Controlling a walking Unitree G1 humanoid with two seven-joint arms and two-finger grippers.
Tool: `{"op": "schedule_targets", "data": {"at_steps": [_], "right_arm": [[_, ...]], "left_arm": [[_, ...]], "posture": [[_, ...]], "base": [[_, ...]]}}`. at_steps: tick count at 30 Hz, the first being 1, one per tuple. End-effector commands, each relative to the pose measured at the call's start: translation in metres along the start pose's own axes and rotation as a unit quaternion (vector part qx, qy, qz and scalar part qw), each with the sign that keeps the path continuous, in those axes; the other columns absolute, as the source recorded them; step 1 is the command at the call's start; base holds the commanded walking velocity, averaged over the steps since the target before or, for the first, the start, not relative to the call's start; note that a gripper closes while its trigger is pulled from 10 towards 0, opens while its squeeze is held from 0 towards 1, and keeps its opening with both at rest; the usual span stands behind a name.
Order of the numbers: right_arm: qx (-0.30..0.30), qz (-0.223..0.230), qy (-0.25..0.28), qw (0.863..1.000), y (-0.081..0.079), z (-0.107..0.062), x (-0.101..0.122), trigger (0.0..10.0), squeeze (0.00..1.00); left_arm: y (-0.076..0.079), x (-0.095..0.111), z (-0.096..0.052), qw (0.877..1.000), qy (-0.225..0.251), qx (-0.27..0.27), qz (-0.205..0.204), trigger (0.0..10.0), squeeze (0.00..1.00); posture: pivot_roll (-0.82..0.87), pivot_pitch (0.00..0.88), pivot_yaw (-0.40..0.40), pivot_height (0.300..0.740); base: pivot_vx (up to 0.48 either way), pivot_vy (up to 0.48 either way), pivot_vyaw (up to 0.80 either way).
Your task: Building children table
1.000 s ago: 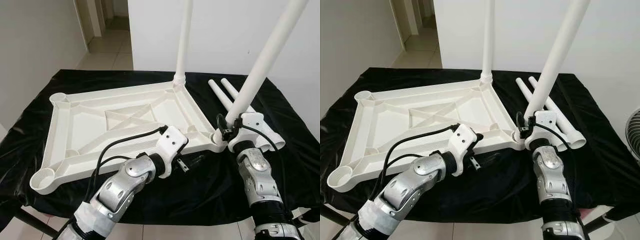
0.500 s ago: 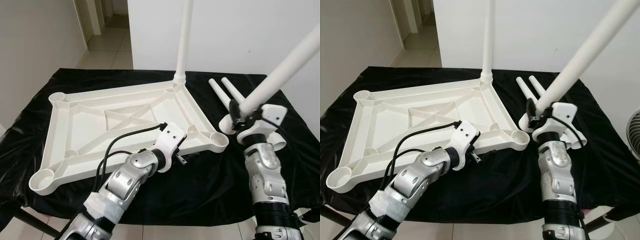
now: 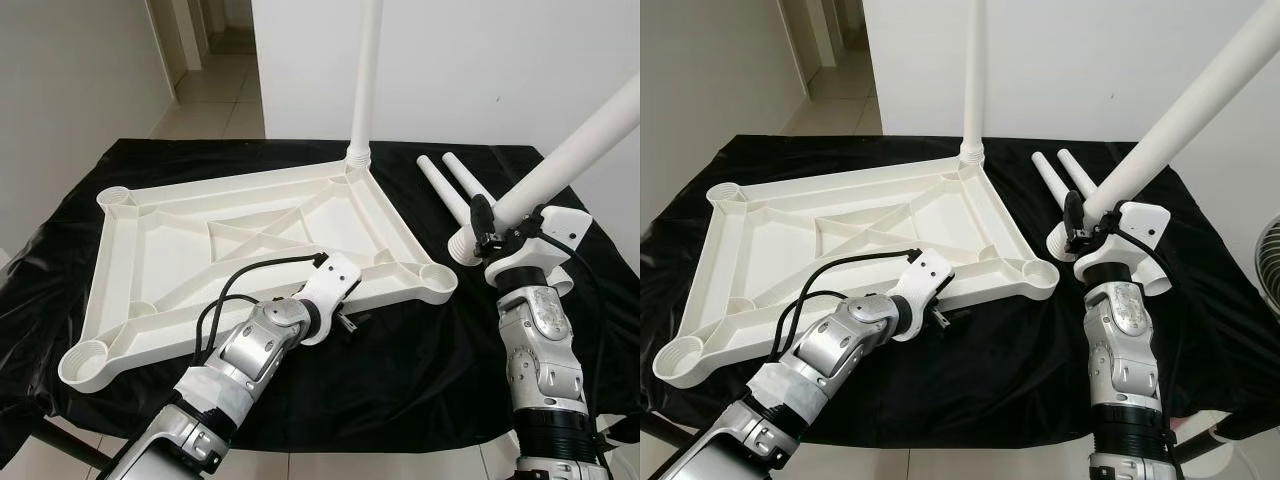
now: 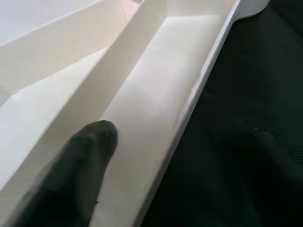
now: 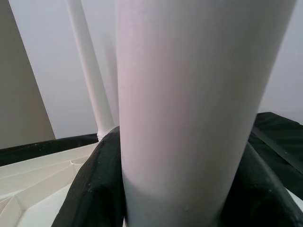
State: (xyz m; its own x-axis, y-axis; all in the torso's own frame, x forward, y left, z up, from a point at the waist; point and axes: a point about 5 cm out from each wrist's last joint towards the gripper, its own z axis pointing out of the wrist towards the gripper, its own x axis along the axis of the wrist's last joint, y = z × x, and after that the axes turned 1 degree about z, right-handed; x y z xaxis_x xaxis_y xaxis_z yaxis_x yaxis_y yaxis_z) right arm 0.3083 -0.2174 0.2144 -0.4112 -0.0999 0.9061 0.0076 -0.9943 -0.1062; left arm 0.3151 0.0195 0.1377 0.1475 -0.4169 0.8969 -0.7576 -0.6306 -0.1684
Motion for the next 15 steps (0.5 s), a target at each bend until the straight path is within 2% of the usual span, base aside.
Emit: {"op": "schedule_targets", "data": {"at_steps": [1,2,4,10,15], "right_arm": [[-0.005,0.002,0.003,1.0,0.001,-0.002,0.003,10.0,0.0],[-0.005,0.002,0.002,1.0,0.001,-0.002,0.003,10.0,0.0],[-0.007,0.001,0.001,1.0,0.002,-0.002,0.003,10.0,0.0],[-0.01,0.0,-0.002,1.0,0.003,-0.003,0.002,10.0,0.0],[-0.012,-0.002,-0.006,1.0,0.004,-0.004,0.0,10.0,0.0]], "left_arm": [[-0.008,0.0,0.0,0.997,-0.006,0.069,0.018,0.3,0.0],[-0.007,0.001,-0.001,0.998,-0.004,0.057,0.037,0.0,0.0],[-0.006,0.002,-0.002,0.998,-0.005,0.037,0.056,0.0,0.0],[-0.005,-0.003,-0.008,0.997,-0.012,0.007,0.075,0.0,0.0],[-0.003,-0.01,-0.02,0.994,-0.012,-0.04,0.102,0.0,0.0]], "posture": [[-0.05,0.044,0.079,0.74],[-0.05,0.044,0.08,0.74],[-0.05,0.042,0.083,0.74],[-0.05,0.042,0.086,0.74],[-0.05,0.046,0.088,0.74]], "base": [[0.0,0.0,0.0],[0.0,0.0,0.0],[0.0,0.0,0.0],[0.0,0.0,0.0],[0.0,0.0,0.0]]}}
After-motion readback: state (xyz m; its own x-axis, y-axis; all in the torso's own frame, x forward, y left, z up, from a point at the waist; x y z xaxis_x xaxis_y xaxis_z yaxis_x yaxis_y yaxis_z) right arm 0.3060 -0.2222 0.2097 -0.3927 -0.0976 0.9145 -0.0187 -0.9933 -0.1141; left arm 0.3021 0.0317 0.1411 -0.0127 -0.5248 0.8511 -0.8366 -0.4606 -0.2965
